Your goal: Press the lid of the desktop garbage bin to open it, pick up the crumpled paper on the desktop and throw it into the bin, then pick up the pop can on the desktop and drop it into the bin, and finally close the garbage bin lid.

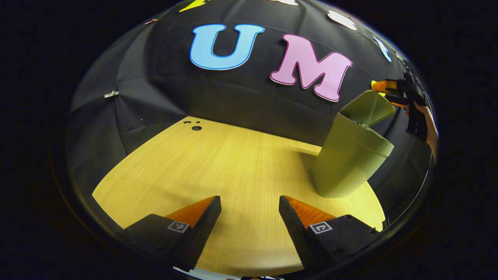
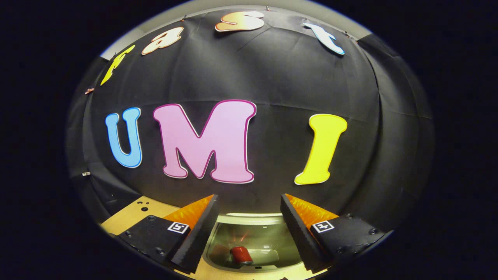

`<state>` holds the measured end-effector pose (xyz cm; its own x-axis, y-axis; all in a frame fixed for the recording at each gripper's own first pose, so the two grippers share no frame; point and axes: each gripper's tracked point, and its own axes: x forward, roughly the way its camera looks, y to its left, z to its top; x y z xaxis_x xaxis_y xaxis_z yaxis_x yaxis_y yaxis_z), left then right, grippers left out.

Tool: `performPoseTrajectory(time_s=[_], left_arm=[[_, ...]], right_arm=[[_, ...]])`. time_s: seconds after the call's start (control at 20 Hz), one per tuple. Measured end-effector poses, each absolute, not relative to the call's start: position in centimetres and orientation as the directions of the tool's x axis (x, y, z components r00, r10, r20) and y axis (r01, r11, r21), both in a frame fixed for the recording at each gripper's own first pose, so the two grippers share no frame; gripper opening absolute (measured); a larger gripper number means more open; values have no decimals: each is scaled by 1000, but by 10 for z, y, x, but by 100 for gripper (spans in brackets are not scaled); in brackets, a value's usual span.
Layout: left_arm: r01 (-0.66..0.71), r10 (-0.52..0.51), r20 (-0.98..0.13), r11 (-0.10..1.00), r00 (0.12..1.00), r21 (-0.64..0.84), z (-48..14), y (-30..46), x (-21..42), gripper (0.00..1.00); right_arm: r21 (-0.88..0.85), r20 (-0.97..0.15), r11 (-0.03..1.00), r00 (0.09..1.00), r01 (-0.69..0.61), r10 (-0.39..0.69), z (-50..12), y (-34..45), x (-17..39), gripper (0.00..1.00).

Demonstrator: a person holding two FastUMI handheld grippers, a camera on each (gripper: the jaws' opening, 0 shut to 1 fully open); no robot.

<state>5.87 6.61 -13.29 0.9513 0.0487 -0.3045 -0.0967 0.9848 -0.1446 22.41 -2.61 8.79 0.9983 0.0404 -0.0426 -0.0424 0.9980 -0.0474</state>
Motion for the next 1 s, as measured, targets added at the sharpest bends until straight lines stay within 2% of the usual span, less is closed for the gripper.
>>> performPoseTrajectory(time_s=[0.6,0.8,1.0], left_arm=[[-74,14,-317,982,948,-177,-149,57,53,96],[-78,17,-322,981,947,-178,-152,55,48,96],[-87,24,-323,979,946,-183,-155,58,44,96]], right_arm=[[-68,-207,997,978,-41,26,0,-33,191,99],[22,-277,999,960,-27,32,-24,-36,189,99],[-4,-278,999,959,-50,47,-31,-35,189,99]])
